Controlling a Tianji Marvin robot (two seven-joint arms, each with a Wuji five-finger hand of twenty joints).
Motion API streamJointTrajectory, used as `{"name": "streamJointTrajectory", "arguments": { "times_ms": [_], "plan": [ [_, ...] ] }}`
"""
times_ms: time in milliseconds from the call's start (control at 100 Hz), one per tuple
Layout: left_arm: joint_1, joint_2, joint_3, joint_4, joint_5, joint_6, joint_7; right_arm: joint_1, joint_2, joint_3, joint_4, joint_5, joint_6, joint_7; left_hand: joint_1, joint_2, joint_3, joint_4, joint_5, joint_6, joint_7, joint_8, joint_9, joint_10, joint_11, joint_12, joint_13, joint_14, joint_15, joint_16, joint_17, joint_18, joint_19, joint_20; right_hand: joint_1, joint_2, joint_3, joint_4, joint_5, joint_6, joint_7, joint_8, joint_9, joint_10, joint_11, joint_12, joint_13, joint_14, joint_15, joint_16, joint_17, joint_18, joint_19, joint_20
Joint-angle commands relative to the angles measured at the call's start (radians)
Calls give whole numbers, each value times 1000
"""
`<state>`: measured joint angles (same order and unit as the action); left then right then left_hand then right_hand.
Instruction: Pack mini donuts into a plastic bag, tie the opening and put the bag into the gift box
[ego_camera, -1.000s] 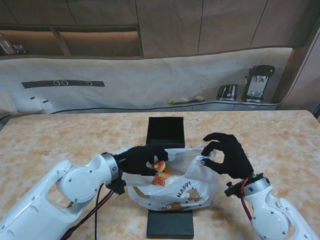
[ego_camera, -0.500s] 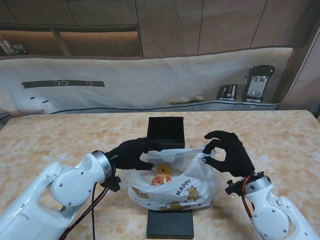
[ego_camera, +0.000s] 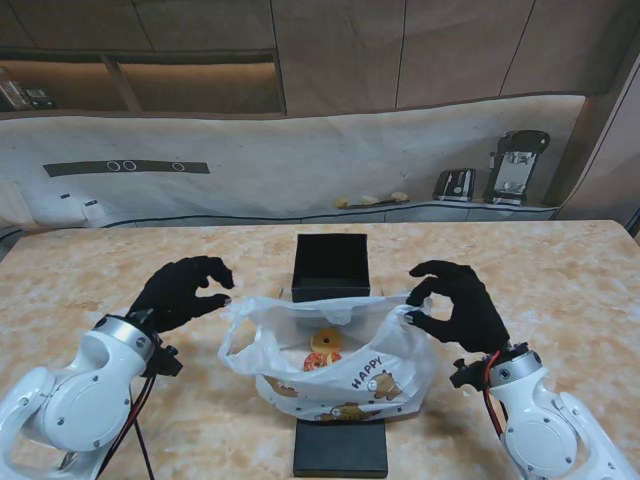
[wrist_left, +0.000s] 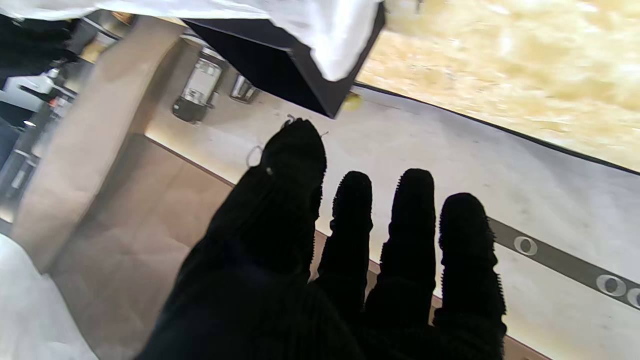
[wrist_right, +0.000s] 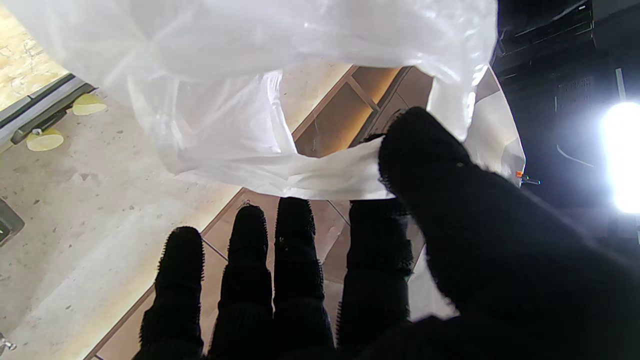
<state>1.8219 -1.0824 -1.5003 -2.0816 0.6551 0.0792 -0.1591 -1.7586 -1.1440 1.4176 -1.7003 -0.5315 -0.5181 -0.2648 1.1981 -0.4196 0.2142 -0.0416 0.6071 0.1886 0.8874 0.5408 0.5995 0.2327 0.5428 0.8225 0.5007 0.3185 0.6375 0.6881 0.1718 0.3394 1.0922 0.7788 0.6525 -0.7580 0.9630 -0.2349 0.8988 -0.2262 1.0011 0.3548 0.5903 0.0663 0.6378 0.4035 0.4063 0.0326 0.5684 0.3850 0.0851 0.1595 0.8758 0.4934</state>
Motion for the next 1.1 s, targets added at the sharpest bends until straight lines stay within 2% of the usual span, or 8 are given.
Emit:
{"name": "streamJointTrajectory", "arguments": {
  "times_ms": [0, 110, 150, 260, 290, 470, 850, 1090],
  "plan": [
    [26, -1, -22, 30, 13, -10, 6, -6, -10, -5, -2, 3, 2, 8, 53, 41, -55, 8, 30, -40, 32, -17, -1, -28, 9, 10, -4, -33, 14, 22, -33, 12, -25, -23, 21, -2, 28, -5, 25, -43, 27, 3, 18, -13, 0, -11, 8, -2, 3, 18, 1, -4, 6, -8],
    [48, -7, -50, 64, -13, 8, 22, -8, -9, -5, -4, 3, 4, 11, 59, 61, -91, 4, 48, -84, 29, -28, -30, -34, 7, 6, -46, -48, -2, 22, -83, 0, -67, -34, 21, -2, 28, -5, 26, -46, 27, 3, 18, -11, 0, -11, 8, -3, 3, 18, 1, -4, 6, -8],
    [50, -7, -57, 76, -25, 12, 20, -9, -9, -4, -5, 3, 5, 12, 75, 72, -135, 18, 51, -97, 28, -27, -47, -36, 17, -14, -60, -53, -12, 23, -93, -2, -91, -26, 21, -2, 28, -5, 26, -46, 27, 3, 18, -12, 0, -11, 7, -4, 3, 18, 1, -4, 6, -8],
    [43, -6, -61, 111, -41, 8, 16, -11, -8, -5, -8, 3, 12, 15, 66, 77, -142, 21, 48, -101, 32, -22, -81, -40, 23, -44, -85, -61, -23, 21, -119, -2, -125, -32, 22, -2, 28, -5, 25, -45, 27, 3, 17, -12, -1, -11, 7, -3, 3, 18, 1, -5, 6, -8],
    [39, -6, -59, 122, -44, 5, 16, -12, -8, -5, -9, 2, 13, 15, 61, 77, -142, 19, 47, -101, 35, -20, -99, -42, 44, -104, -91, -64, -27, 21, -124, -2, -135, -24, 22, -2, 28, -6, 24, -45, 27, 3, 17, -13, -1, -11, 8, -3, 3, 18, 1, -4, 6, -8],
    [-7, -9, -24, 176, -75, 23, 26, -13, -7, -8, -10, -3, 16, 14, 40, 73, -149, 19, 46, -76, 46, -11, -111, -47, 46, -133, -108, -67, -34, 20, -146, 0, -157, -27, 23, -3, 29, -5, 24, -33, 28, 3, 17, -12, 0, -11, 6, -4, 3, 18, 1, -5, 6, -8],
    [-85, -7, 58, 261, -141, 55, 2, -18, -7, -8, -13, -12, 26, 9, 20, 60, -141, 22, 62, -193, 41, -21, -150, -46, 35, -158, -177, -79, -36, 34, -200, -16, -228, -43, 22, -2, 29, -5, 23, -31, 27, 2, 17, -13, 2, -11, 5, -5, 4, 18, 0, -5, 5, -7],
    [-116, -11, 103, 290, -215, 59, 0, -19, -7, -11, -13, -13, 34, 8, 12, 46, -135, 23, 74, -218, 42, -31, -170, -45, 23, -164, -200, -82, -44, 34, -211, -20, -248, -45, 21, -2, 28, -6, 24, -34, 27, 2, 16, -13, 2, -11, 6, -3, 4, 18, 0, -5, 5, -7]
  ]
}}
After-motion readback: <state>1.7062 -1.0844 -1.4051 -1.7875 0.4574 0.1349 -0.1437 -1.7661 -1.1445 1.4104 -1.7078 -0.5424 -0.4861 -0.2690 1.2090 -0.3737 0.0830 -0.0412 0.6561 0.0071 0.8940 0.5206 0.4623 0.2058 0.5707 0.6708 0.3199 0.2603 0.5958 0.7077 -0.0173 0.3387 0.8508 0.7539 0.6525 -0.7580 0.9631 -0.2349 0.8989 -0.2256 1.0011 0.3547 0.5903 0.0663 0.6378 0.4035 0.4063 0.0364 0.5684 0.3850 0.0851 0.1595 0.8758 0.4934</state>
